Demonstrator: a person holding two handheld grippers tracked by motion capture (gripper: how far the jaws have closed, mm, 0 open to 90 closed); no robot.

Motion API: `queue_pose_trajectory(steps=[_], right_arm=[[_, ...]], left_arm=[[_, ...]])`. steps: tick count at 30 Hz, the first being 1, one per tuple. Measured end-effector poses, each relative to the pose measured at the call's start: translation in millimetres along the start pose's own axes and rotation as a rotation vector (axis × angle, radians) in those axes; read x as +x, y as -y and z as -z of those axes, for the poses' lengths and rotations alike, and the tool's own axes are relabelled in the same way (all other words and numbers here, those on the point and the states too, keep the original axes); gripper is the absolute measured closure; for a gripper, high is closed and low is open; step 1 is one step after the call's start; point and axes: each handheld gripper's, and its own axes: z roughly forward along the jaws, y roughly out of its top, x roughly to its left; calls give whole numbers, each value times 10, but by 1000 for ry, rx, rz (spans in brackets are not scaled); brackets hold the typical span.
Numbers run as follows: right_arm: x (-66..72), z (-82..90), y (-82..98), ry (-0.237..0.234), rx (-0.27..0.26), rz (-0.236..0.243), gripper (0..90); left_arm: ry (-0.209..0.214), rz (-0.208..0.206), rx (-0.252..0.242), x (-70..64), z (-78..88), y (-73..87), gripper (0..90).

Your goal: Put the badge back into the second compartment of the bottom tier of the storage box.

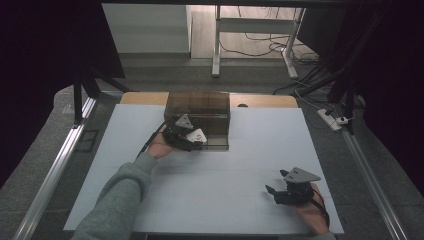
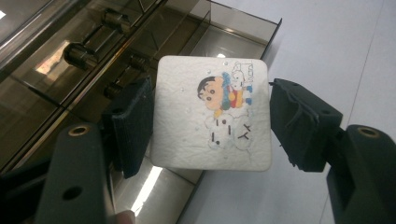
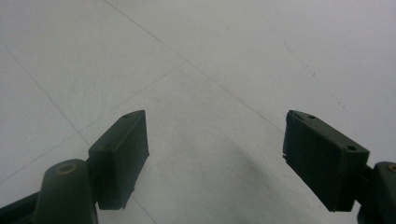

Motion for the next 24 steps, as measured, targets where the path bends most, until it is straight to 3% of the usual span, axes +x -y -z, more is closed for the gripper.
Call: queue_pose_trajectory(steps=[7,11,19,24], right_arm=[[-13,-11,6,-3,1,-9,223],[-14,-14,5,-5,1,-7,222],[-8,-7,-11,-4,-8,-2,222],[-3,-7,-17,-7,-7,-2,221]], left_arm=[[18,-7,11,53,-92,5,316],[21,4,14,81,-101,26,246],[4,14,19,62,61,24,226],[6,33,0,-19,222,80,224]])
